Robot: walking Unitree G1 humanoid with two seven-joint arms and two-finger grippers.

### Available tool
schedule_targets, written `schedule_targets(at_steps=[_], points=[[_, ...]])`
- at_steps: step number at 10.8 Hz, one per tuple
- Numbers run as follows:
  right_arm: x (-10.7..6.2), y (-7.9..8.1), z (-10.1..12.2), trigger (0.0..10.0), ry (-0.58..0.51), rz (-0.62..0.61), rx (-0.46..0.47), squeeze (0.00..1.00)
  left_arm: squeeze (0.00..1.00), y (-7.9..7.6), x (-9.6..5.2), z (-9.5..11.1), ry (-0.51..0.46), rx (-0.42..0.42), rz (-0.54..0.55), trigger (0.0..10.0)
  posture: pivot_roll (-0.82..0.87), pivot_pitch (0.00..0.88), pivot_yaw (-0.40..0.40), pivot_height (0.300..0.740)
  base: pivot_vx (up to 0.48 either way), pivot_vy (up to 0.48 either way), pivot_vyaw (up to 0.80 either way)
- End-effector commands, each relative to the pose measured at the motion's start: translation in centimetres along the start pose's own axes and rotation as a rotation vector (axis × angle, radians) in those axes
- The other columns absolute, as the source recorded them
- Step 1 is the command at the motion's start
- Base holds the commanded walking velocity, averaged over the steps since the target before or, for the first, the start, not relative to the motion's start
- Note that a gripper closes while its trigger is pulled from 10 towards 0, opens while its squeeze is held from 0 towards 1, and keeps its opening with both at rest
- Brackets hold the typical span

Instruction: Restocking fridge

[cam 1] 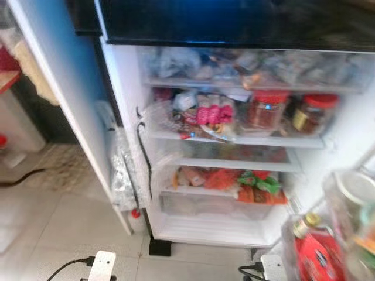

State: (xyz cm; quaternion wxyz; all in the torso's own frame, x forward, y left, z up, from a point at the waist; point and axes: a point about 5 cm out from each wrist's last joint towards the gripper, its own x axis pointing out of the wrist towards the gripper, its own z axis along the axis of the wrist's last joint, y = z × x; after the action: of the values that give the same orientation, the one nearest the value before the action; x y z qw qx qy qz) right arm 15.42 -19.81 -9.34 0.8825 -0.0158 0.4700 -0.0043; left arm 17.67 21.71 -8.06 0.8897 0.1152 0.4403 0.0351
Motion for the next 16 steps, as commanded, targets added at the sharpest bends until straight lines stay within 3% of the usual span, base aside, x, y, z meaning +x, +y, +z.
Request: schedule_targets(at_steps=[1,3,5,6,8,10,12,14,16], points=[[0.0,0.2,-0.2,10.0,0.008,0.005,0.0,0.0,0.0,0.1,0.2,1.1,-0.042,0.02,0.006,10.0,-0.1,0.014,-0.012,0.74,0.0,0.0,0.0],[0.0,0.2,-0.2,10.0,0.008,0.007,-0.002,0.0,0.0,0.6,0.5,3.9,-0.153,0.021,0.015,10.0,-0.1,0.014,-0.011,0.74,0.0,0.0,0.0],[0.0,0.2,-0.2,10.0,0.011,0.012,-0.009,0.0,0.0,0.8,0.2,10.7,-0.459,0.022,0.003,10.0,-0.09,0.015,-0.014,0.74,0.0,0.0,0.0],[0.0,0.2,-0.2,10.0,0.013,0.016,-0.013,0.0,0.0,0.2,-0.5,13.7,-0.589,0.021,-0.018,10.0,-0.09,0.015,-0.014,0.74,0.0,0.0,0.0],[0.0,0.2,-0.3,10.0,0.012,0.016,-0.013,0.0,0.0,-0.8,-1.8,16.9,-0.757,0.003,-0.074,10.0,-0.1,0.01,-0.01,0.74,0.0,0.0,0.0],[-0.1,0.3,-0.3,10.0,0.01,0.017,-0.004,0.0,0.0,-1.4,-3.1,16.7,-0.846,0.021,-0.111,10.0,-0.1,0.0,-0.006,0.74,0.0,0.0,0.0],[-0.1,0.3,-0.4,10.0,0.011,0.02,-0.006,0.0,0.0,-1.4,-4.1,14.7,-0.854,0.013,-0.127,10.0,-0.1,0.0,-0.005,0.74,0.0,0.0,0.0],[-0.1,0.2,-0.5,10.0,0.013,0.019,-0.012,0.0,0.0,-2.1,-5.3,14.0,-0.862,-0.031,-0.181,10.0,-0.08,0.0,-0.008,0.74,0.0,0.0,0.0],[-0.1,0.2,-0.4,10.0,0.007,0.021,-0.006,0.0,0.0,-2.4,-5.2,14.4,-0.857,-0.047,-0.195,10.0,-0.09,0.0,-0.01,0.74,0.0,0.0,0.0]])
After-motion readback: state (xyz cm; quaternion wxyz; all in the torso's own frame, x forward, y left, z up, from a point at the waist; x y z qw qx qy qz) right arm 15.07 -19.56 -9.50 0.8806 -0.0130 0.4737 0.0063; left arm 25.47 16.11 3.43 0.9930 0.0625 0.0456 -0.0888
